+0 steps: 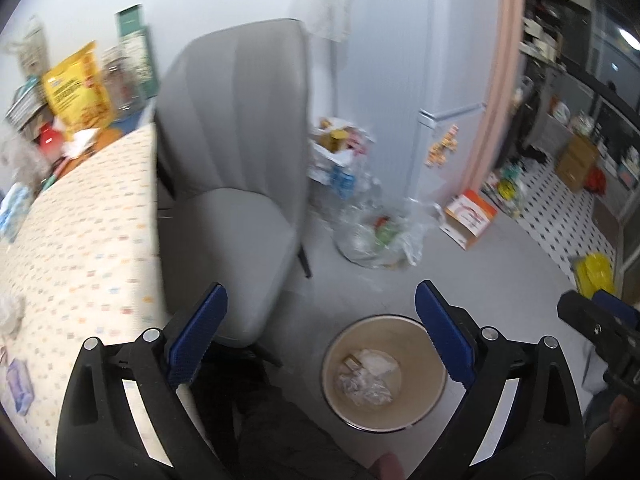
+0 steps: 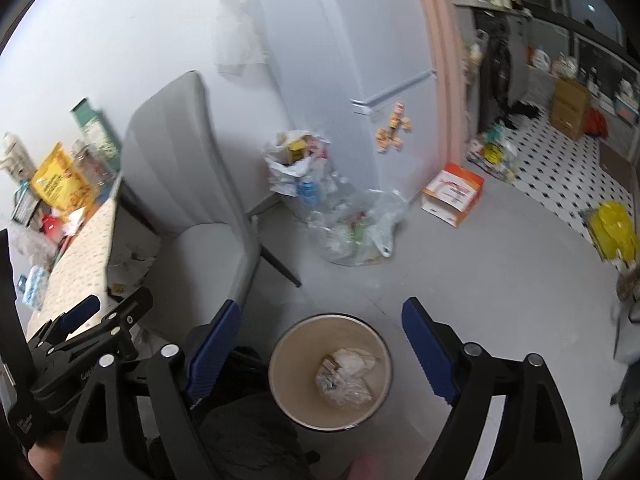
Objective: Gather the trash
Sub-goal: 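Return both open tools to the table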
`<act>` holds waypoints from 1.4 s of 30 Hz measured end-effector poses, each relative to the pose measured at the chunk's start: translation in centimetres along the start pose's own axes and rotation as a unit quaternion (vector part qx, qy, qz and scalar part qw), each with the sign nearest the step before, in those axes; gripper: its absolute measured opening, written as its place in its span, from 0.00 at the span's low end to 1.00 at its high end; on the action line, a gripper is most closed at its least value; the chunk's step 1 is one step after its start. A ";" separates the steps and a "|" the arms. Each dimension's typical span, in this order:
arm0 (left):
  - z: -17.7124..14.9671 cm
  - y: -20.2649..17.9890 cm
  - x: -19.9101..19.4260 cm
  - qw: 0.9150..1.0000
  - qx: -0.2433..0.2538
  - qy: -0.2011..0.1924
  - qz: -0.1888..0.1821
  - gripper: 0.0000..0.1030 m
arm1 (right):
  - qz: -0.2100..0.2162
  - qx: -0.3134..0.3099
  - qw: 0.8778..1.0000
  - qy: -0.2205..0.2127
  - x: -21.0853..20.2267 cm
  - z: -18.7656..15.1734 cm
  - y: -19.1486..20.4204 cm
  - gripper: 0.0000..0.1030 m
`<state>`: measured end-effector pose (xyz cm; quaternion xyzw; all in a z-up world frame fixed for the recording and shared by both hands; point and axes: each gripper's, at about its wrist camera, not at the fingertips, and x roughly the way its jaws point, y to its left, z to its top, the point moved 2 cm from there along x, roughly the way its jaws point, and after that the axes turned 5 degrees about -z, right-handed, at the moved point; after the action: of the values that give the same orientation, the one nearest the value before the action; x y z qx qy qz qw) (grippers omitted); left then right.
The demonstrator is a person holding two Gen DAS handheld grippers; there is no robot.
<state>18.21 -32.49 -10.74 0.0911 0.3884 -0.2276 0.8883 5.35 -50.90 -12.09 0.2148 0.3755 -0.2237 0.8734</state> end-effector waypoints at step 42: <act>-9.1 29.3 -18.8 0.964 -0.206 -0.121 0.116 0.91 | 0.109 -0.231 0.964 -0.079 -14.7 -7.6 31.8 0.84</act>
<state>15.04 2.70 -3.59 -0.0778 0.3035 -0.0478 0.9484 9.57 -17.74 0.82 0.0285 0.3211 -0.0507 0.9453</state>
